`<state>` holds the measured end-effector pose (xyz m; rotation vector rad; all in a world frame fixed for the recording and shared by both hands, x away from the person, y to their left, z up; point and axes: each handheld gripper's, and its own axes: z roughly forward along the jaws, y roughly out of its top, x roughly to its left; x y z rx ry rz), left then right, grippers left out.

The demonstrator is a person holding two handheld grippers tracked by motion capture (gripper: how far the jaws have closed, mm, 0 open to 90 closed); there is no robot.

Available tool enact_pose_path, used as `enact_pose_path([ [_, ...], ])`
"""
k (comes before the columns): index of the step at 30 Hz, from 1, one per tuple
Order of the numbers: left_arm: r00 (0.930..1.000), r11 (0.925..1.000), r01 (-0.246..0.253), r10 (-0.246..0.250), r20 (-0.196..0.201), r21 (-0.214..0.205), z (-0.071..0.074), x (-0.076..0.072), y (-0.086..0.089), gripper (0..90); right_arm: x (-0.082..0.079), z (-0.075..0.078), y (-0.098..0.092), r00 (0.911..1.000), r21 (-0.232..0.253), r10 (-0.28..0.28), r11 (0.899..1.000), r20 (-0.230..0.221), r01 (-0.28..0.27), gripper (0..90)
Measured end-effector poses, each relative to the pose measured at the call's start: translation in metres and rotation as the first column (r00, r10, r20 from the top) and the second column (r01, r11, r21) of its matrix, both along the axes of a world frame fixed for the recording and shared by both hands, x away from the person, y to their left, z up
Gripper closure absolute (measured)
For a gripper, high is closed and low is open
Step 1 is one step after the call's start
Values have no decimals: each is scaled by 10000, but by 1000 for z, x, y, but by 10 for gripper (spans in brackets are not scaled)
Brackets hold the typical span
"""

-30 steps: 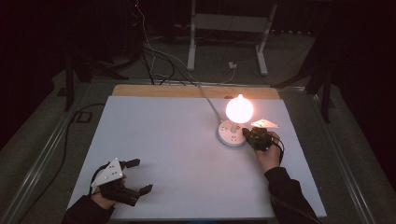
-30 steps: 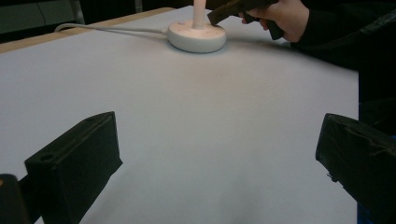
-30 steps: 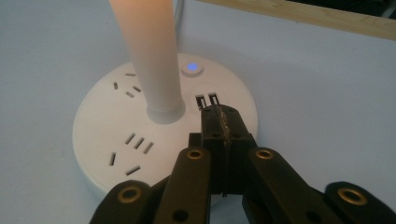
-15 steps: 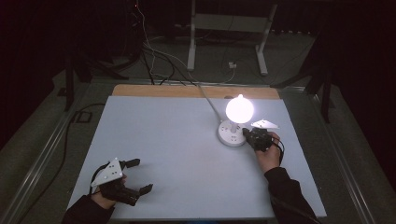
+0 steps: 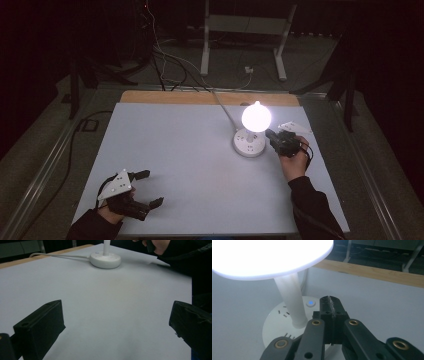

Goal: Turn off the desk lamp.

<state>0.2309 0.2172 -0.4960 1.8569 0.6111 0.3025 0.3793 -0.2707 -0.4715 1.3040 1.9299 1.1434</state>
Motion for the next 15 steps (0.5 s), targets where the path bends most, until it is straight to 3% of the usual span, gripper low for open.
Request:
enact_pose_path([
  [15, 10000, 10000, 13, -13, 8, 52, 0, 0, 0, 5, 1, -1, 0, 10000, -18, -45, 10000, -80, 45, 899],
])
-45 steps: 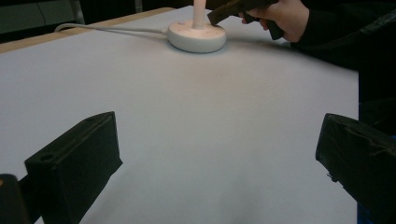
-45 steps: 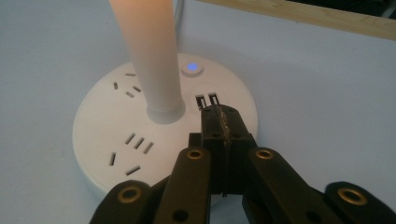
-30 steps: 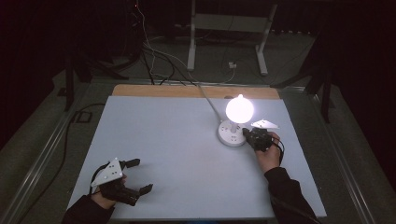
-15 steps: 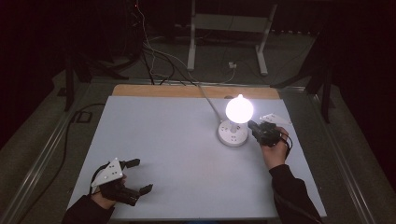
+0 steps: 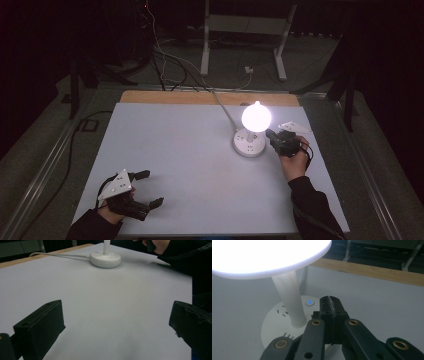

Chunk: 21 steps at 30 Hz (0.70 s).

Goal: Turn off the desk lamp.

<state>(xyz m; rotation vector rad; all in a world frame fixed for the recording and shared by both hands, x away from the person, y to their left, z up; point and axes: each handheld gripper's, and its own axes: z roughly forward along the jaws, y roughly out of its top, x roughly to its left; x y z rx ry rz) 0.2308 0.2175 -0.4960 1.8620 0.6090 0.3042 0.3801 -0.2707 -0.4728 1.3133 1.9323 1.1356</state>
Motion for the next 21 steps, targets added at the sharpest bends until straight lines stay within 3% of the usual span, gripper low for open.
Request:
enact_pose_path([
  [21, 10000, 10000, 2, -2, -4, -8, 0, 0, 0, 5, 5, -23, 7, 9978, -370, 113, 9992, -652, -137, 899],
])
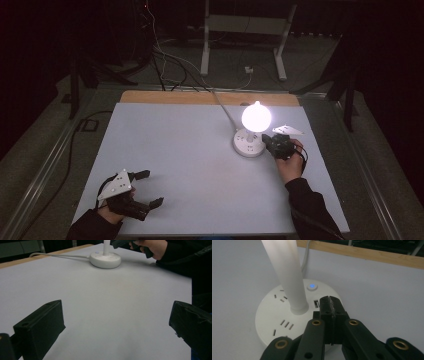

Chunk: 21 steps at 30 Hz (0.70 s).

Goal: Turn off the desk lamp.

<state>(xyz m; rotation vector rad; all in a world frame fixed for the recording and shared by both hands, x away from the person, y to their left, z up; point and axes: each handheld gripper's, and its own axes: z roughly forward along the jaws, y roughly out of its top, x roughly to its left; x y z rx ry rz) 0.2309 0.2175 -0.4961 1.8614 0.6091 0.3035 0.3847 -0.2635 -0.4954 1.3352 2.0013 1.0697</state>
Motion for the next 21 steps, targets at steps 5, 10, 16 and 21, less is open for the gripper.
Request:
enact_pose_path([
  [5, 10000, 10000, 2, -2, -5, -34, 0, 0, 0, 5, 1, -4, 2, 9999, -96, 82, 9999, -131, -83, 899],
  [10, 10000, 10000, 8, -8, 8, -17, 0, 0, 0, 5, 1, -8, 5, 9997, -263, 112, 9996, -217, -118, 899],
  [16, 10000, 10000, 14, -14, -11, -15, 0, 0, 0, 5, 2, -11, 5, 9996, -369, 131, 9992, -250, -141, 899],
  [21, 10000, 10000, 34, -34, -11, 17, 0, 0, 0, 5, 2, -12, 5, 9996, -356, 116, 9993, -253, -125, 899],
])
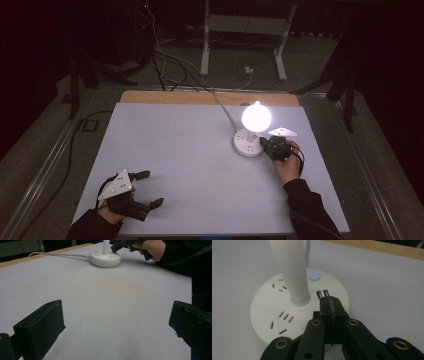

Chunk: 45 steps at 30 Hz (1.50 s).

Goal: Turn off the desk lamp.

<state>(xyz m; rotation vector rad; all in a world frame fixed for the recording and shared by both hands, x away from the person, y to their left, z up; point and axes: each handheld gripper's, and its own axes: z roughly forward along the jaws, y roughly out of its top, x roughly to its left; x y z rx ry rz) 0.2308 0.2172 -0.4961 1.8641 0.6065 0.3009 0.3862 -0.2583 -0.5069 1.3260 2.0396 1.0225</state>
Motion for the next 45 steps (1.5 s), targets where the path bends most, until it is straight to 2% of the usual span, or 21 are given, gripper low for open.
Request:
enact_pose_path([
  [9, 10000, 10000, 11, -11, -37, 38, -1, 0, -1, 5, 0, -1, 0, 10000, -41, 19, 10000, 51, -18, 900],
  [11, 10000, 10000, 22, -22, -27, 24, 0, 0, -1, 5, -1, -1, 2, 9998, -273, 86, 9996, 168, -81, 900],
  [17, 10000, 10000, 2, -2, -23, 19, 0, 0, -1, 5, -1, -1, 1, 9999, -157, 51, 9999, 137, -49, 899],
  [22, 10000, 10000, -18, 18, -33, 27, 0, 0, 0, 5, -2, 15, -4, 9992, 405, 10, 9992, 410, -27, 898],
  [25, 10000, 10000, -6, 6, -26, 3, 0, 0, 0, 4, -4, 24, -6, 9976, 471, -33, 9989, 687, 1, 885],
  [27, 10000, 10000, -1, 1, 2, 54, 0, -1, -1, 5, -6, 28, -8, 9960, 469, -1, 9989, 895, -41, 836],
  [32, 10000, 10000, -35, 35, -1, 18, 0, 0, 0, 4, -7, 35, -11, 9939, 401, 406, 9982, 1028, -449, 678],
  [35, 10000, 10000, -18, 18, 1, -7, 0, 0, 0, 5, -8, 36, -12, 9929, 432, 542, 9973, 1055, -590, 543],
  [40, 10000, 10000, -3, 3, -8, -26, 0, 0, 0, 5, -13, 35, -12, 9886, 310, 904, 9950, 1207, -948, 264],
  [41, 10000, 10000, -7, 7, 1, -54, 0, 0, 0, 4, -13, 35, -12, 9885, 292, 1004, 9941, 1130, -1043, 253],
  [43, 10000, 10000, -20, 20, -16, -49, 0, 0, 0, 5, -13, 36, -11, 9894, 342, 1204, 9918, 813, -1235, 158],
  [45, 10000, 10000, -50, 50, -14, -67, 0, 1, 0, 5, -14, 35, -10, 9881, 611, 1398, 9877, 649, -1437, 133],
])
